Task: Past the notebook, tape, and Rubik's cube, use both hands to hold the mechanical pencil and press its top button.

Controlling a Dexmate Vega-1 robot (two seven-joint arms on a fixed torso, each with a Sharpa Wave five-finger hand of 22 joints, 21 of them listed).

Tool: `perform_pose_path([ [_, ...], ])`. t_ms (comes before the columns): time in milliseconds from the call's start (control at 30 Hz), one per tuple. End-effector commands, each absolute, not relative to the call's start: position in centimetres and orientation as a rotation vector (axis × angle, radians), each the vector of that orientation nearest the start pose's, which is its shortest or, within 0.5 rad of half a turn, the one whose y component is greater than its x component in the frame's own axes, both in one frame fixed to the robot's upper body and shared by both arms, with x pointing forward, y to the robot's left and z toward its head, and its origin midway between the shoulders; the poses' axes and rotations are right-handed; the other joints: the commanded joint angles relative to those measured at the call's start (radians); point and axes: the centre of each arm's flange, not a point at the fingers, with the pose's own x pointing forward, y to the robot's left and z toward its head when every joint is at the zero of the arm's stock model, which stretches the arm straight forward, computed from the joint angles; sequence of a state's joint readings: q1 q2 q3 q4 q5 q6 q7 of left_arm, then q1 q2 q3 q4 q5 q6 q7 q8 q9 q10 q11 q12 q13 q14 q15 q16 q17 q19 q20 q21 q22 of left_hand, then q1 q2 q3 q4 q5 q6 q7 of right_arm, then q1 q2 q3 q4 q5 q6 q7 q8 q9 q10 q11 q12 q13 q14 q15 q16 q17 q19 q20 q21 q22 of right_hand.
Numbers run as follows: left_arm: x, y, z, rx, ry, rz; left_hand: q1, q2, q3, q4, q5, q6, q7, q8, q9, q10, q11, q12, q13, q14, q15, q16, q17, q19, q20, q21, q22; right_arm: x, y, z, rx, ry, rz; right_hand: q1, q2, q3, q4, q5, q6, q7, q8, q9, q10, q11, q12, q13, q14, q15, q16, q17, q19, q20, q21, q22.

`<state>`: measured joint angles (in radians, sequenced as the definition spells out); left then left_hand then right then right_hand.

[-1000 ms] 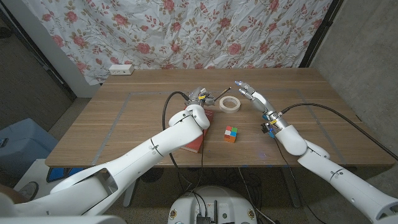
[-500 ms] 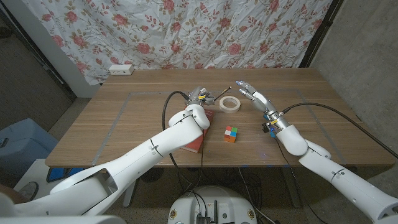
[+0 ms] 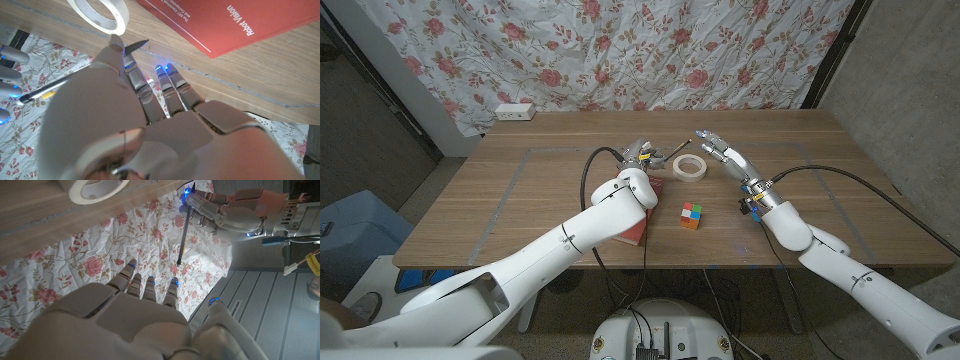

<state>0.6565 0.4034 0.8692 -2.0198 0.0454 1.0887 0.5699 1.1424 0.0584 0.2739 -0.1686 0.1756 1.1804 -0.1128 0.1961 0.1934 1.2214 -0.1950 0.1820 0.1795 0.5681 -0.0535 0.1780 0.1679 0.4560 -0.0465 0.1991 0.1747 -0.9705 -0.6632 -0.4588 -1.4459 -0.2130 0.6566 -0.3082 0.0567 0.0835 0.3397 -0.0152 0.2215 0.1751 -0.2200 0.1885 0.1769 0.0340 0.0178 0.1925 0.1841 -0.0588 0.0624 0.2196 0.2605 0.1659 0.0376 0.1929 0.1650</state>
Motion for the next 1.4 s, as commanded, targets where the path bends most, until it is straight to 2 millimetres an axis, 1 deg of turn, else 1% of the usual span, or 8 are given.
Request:
perform_pose_path([
  [33,54.54,6.96,1.31,0.820,-0.345,0.230,-0.002,0.010,0.000,0.003,0.006,0.006,0.004,0.006,0.001,0.027,-0.026,0.006,0.003,0.007,-0.167,0.001,0.001,0.001,-0.038,0.003,0.002,56.27,-22.18,-5.87,-0.753,-1.044,0.238,-0.008,0.029,0.003,0.000,0.004,0.011,-0.001,0.006,0.003,0.004,-0.001,0.002,0.001,-0.004,0.008,0.003,0.000,-0.003,0.003,-0.004,0.004],
  [133,54.55,6.95,1.31,0.820,-0.349,0.229,-0.002,0.010,0.000,0.002,0.006,0.006,0.004,0.006,0.001,0.027,-0.026,0.006,0.003,0.007,-0.167,0.001,0.001,0.001,-0.038,0.003,0.002,56.26,-22.05,-5.89,-0.754,-1.047,0.244,-0.009,0.029,0.002,0.001,0.004,0.014,-0.001,0.006,0.003,0.004,-0.001,0.002,0.001,-0.005,0.011,0.003,0.000,-0.005,0.002,-0.004,0.004],
  [767,54.50,6.91,1.24,0.821,-0.346,0.234,-0.002,0.011,-0.001,0.003,0.006,0.005,0.005,0.006,0.001,0.028,-0.027,0.006,0.003,0.007,-0.167,0.001,0.001,0.000,-0.038,0.003,0.002,56.69,-21.91,-6.12,-0.739,-1.032,0.255,-0.011,0.028,0.001,0.002,0.003,0.024,-0.002,0.007,0.003,0.002,0.002,0.001,0.001,-0.008,0.010,0.002,0.000,-0.006,0.000,-0.004,0.004],
  [1400,54.25,6.85,1.09,0.824,-0.353,0.234,-0.001,0.010,-0.003,0.003,0.006,0.007,0.004,0.007,0.001,0.027,-0.027,0.005,0.003,0.007,-0.167,0.001,0.001,0.000,-0.039,0.003,0.002,56.73,-22.30,-6.46,-0.722,-1.023,0.253,-0.012,0.027,0.001,0.003,0.002,0.026,-0.002,0.005,0.003,0.000,0.000,0.000,0.001,-0.007,0.009,0.003,0.000,-0.005,0.001,-0.004,0.004],
])
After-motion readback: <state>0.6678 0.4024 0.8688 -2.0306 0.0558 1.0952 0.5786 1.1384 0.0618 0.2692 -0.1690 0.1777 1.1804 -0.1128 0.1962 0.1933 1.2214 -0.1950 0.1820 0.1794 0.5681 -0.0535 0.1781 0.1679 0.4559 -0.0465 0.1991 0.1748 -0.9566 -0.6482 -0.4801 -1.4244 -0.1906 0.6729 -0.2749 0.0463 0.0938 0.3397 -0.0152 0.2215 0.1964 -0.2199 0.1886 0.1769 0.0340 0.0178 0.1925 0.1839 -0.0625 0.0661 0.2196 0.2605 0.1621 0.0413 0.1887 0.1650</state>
